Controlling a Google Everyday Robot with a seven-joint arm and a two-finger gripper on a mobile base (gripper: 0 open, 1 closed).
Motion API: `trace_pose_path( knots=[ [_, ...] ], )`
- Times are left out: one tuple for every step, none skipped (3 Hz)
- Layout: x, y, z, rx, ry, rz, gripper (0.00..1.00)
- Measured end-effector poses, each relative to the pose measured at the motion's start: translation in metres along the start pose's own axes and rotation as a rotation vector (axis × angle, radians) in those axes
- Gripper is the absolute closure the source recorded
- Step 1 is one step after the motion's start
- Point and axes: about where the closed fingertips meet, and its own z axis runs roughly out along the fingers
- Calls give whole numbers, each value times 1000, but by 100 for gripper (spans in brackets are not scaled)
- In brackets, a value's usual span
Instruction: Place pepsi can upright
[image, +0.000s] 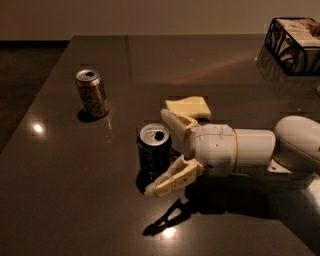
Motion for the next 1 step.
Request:
trace_pose_path(
  knots=[
    [0,0,0,0,0,0,0]
  ],
)
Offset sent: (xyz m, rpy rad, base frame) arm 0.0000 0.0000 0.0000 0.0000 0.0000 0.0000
